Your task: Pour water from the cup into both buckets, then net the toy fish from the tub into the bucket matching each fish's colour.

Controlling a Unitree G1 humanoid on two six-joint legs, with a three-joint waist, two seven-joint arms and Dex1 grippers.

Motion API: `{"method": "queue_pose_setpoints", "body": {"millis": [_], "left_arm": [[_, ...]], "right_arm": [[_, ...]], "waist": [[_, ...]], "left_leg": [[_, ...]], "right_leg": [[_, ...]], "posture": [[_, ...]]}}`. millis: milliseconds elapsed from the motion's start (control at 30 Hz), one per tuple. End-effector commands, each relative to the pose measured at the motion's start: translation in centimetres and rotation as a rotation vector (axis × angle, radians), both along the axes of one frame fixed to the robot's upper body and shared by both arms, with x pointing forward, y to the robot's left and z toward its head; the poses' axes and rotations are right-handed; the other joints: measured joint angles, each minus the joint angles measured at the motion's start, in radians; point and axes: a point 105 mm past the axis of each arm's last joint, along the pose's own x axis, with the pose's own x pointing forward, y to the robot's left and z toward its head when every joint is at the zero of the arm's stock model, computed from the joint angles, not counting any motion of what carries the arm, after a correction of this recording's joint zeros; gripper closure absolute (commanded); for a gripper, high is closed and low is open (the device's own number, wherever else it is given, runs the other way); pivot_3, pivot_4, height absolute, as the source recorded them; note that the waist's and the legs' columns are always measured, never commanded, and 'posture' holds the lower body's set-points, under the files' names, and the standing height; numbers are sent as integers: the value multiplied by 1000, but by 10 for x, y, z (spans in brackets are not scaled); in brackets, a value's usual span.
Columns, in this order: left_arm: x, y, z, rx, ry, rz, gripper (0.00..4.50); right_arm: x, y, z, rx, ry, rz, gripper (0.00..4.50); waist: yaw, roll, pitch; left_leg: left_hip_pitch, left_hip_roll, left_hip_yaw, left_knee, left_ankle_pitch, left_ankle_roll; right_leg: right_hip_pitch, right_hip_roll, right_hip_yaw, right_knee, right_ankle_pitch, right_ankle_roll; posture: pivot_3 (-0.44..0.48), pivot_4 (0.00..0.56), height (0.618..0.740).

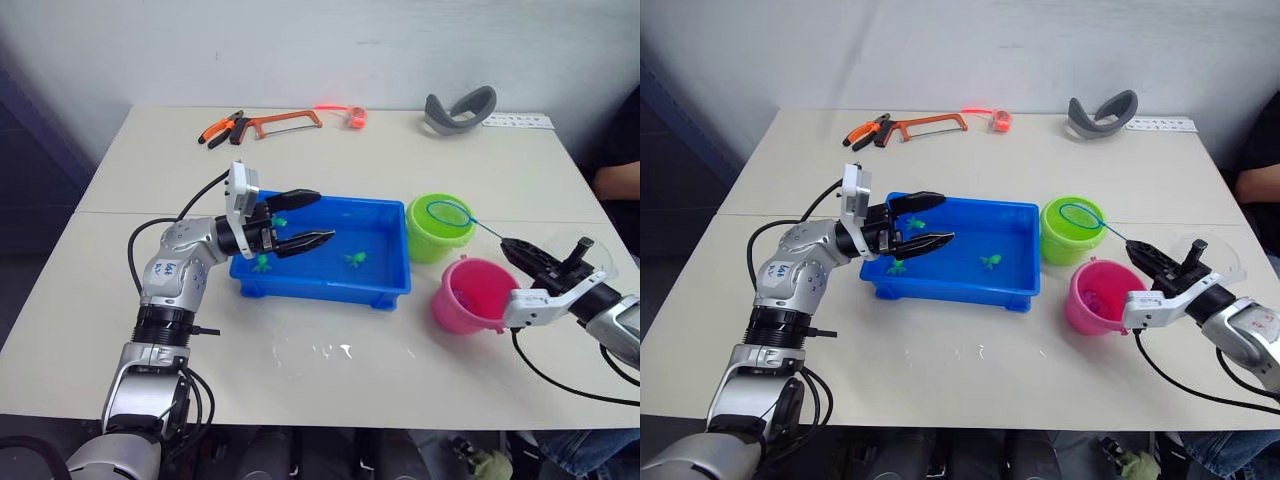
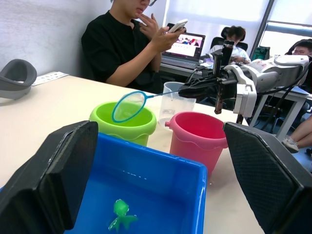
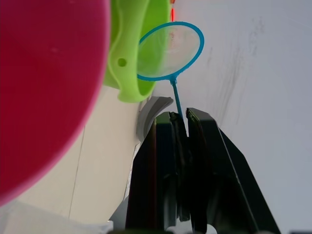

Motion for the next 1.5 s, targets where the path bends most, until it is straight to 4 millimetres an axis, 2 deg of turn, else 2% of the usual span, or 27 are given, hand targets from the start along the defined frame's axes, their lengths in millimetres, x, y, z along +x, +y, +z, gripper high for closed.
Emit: {"method": "queue_pose_setpoints", "body": {"millis": [33, 167, 233, 300, 467, 600, 667, 833, 967, 1133, 1500], "left_arm": [[-5, 11, 13, -10, -61, 0, 46], [-14, 30, 20, -18, -57, -34, 46], [-16, 45, 17, 20, -39, -26, 46], [-18, 58, 14, 48, -45, -18, 46], [-16, 81, 4, 92, -51, 38, 46], [-16, 99, -15, 157, -33, 101, 46], [-18, 102, -21, 187, -28, 103, 46], [-21, 100, -20, 185, -26, 98, 46], [-25, 95, -20, 193, -25, 80, 46], [-28, 92, -21, 206, -22, 69, 46], [-34, 90, -27, 225, -16, 45, 46]], "right_arm": [[-7, 3, 46, 157, -68, 25, 4500], [-15, 25, 58, 473, 137, 115, 4500], [-18, 41, 61, 674, 309, 168, 4500], [-20, 54, 68, 699, 362, 201, 4500], [-13, 87, 74, 620, 420, 247, 4500], [3, 106, 55, 404, 441, 181, 4500], [9, 112, 48, 349, 453, 168, 4500], [28, 117, 34, 243, 452, 114, 4500], [32, 127, 18, 170, 509, 125, 4500], [31, 136, 7, 97, 598, 152, 4500], [17, 139, -14, 213, 894, 114, 4500]], "waist": [[-2, 0, 0], [-7, 0, 0], [-10, 0, 0], [-10, 0, 0], [-7, 0, 0], [-5, 0, 0], [-2, 0, 0], [0, 0, 0], [-5, 0, 0], [-14, 0, 0], [-23, 0, 0]], "left_leg": [[0, 0, 0, 0, 0, 0], [0, 1, -1, 0, 0, 0], [1, 2, -1, 0, 0, 0], [1, 2, -1, 0, 0, 0], [1, 1, -2, 2, 0, 0], [0, 1, -2, 2, 0, 0], [-1, 1, -1, 2, 0, 1], [-2, 0, -2, 2, 0, 1], [-2, 0, -2, 2, 0, 1], [-2, 0, -1, 2, 0, 1], [-1, 1, -2, 2, 0, 1]], "right_leg": [[0, 0, 0, 0, 0, 0], [0, 2, 0, 0, 0, 0], [0, 2, 0, 0, 0, 0], [1, 2, 0, 0, 0, 0], [1, 0, 1, 0, 0, -1], [0, 0, 1, 0, 0, -1], [-1, 0, 1, 0, 0, -1], [-1, -1, -1, 0, 0, -1], [-1, -1, -1, 0, 0, -1], [-1, 0, -3, 1, 0, -1], [-1, 0, -5, 1, 0, -1]], "posture": [[0, 150, 740], [0, 150, 740], [0, 150, 740], [0, 150, 740], [0, 150, 740], [0, 150, 740], [0, 150, 740], [0, 150, 740], [0, 150, 740], [0, 150, 740], [0, 150, 740]]}}
